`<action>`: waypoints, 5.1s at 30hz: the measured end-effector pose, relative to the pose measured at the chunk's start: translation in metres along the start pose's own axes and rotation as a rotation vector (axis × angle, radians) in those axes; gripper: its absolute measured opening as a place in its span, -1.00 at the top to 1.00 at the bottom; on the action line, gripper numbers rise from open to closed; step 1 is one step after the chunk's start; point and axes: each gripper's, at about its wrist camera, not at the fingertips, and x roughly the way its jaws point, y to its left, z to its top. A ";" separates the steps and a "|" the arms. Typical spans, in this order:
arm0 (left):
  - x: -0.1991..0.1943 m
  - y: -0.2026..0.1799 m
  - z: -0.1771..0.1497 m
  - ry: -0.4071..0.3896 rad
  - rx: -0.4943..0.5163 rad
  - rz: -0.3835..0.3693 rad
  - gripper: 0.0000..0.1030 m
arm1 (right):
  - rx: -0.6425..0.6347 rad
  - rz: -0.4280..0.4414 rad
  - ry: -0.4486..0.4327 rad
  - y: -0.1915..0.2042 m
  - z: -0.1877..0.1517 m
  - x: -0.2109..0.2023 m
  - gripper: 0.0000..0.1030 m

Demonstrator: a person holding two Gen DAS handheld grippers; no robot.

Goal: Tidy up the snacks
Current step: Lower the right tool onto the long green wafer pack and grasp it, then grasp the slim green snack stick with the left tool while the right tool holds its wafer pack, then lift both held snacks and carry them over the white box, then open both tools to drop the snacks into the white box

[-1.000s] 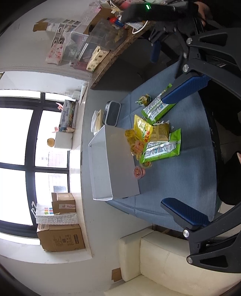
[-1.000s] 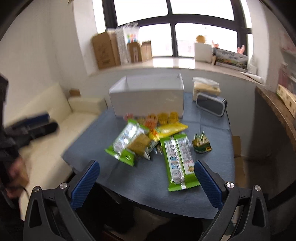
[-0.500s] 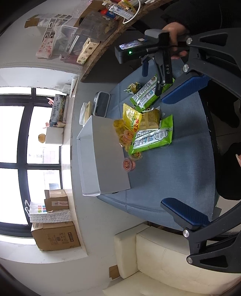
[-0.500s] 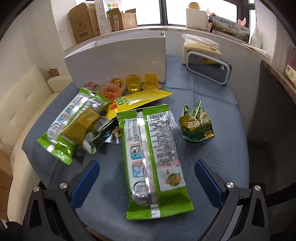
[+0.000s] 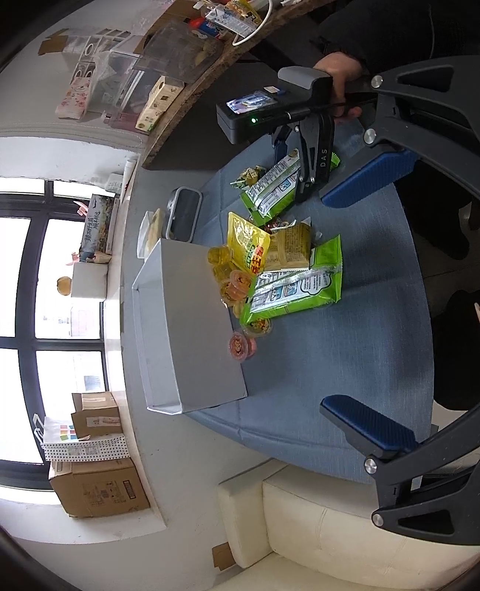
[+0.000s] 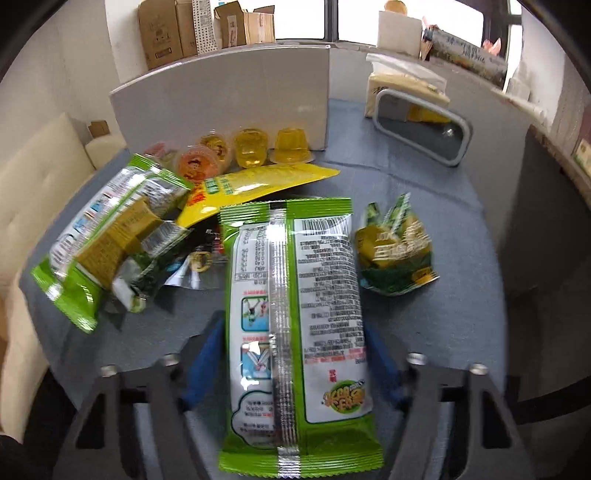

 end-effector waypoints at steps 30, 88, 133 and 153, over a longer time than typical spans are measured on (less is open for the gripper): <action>0.147 -0.013 0.003 0.201 0.093 0.126 -0.78 | 0.095 0.098 -0.157 0.008 -0.032 -0.095 -0.33; 0.090 0.009 0.073 0.065 -0.001 0.001 0.96 | 0.065 0.139 -0.215 0.035 0.011 -0.095 -0.33; 0.056 0.015 0.085 -0.034 -0.031 -0.039 0.73 | 0.064 0.119 -0.250 0.035 0.020 -0.103 -0.34; 0.175 0.108 0.224 -0.030 -0.103 0.002 0.72 | -0.007 0.007 -0.237 0.041 0.263 0.005 -0.34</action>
